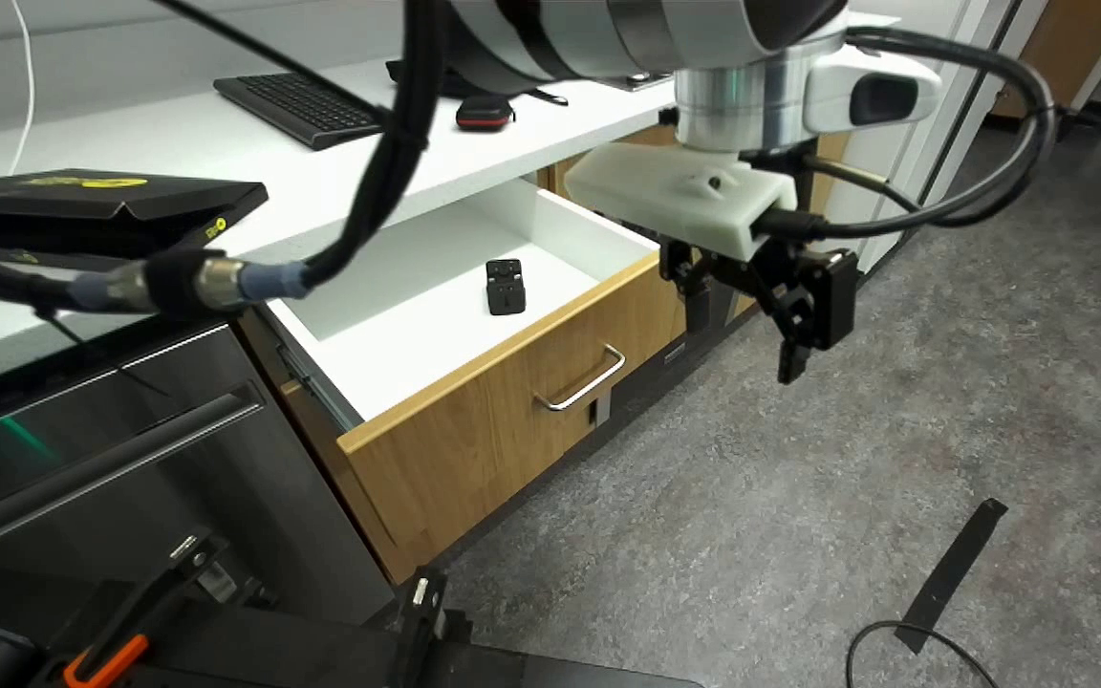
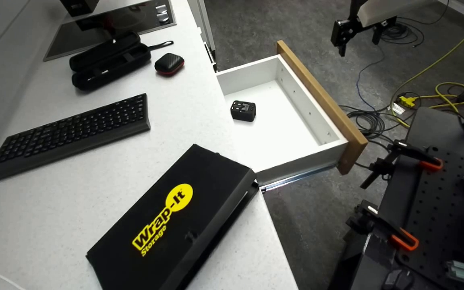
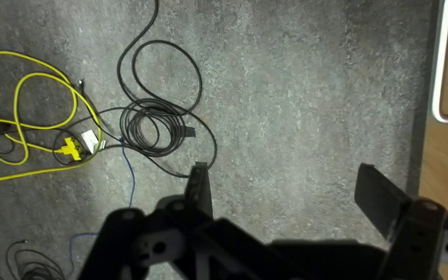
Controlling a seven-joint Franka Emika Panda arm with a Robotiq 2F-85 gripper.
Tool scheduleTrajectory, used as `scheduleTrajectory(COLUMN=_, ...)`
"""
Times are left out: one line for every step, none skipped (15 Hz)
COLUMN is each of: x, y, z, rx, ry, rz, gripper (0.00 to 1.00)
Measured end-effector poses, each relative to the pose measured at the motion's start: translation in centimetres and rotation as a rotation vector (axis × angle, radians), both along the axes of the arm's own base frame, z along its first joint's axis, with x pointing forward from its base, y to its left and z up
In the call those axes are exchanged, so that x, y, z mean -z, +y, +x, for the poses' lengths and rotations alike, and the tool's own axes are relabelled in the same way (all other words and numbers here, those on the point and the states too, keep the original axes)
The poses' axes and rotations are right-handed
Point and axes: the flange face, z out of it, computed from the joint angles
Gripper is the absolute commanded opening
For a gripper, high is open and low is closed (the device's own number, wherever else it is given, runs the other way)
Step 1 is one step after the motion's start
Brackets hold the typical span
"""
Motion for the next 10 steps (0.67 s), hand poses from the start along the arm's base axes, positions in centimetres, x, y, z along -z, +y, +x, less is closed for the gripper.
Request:
scheduleTrajectory(x=1.1, y=-0.6, z=0.5, rx=0.018, ry=0.015, rz=-0.006, gripper=1.0)
scheduleTrajectory(x=2.2, y=-1.2, z=1.0, rx=0.035, ry=0.031, rz=-0.012, gripper=1.0)
scheduleTrajectory(x=3.4, y=-1.6, z=1.5, rx=0.049, ry=0.045, rz=-0.017, gripper=1.0)
scheduleTrajectory(x=4.5, y=-1.9, z=2.1, rx=0.061, ry=0.056, rz=-0.015, gripper=1.0)
scheduleTrajectory(x=5.7, y=-2.0, z=2.7, rx=0.075, ry=0.062, rz=-0.007, gripper=1.0)
scheduleTrajectory(x=6.8, y=-1.8, z=3.5, rx=0.084, ry=0.066, rz=0.013, gripper=1.0)
scheduleTrajectory(x=8.0, y=-1.4, z=4.3, rx=0.087, ry=0.064, rz=0.042, gripper=1.0)
scheduleTrajectory(x=9.0, y=-0.8, z=5.2, rx=0.085, ry=0.062, rz=0.073, gripper=1.0)
scheduleTrajectory(x=9.9, y=-0.1, z=6.2, rx=0.08, ry=0.066, rz=0.109, gripper=1.0)
scheduleTrajectory(x=10.6, y=0.5, z=7.1, rx=0.069, ry=0.073, rz=0.141, gripper=1.0)
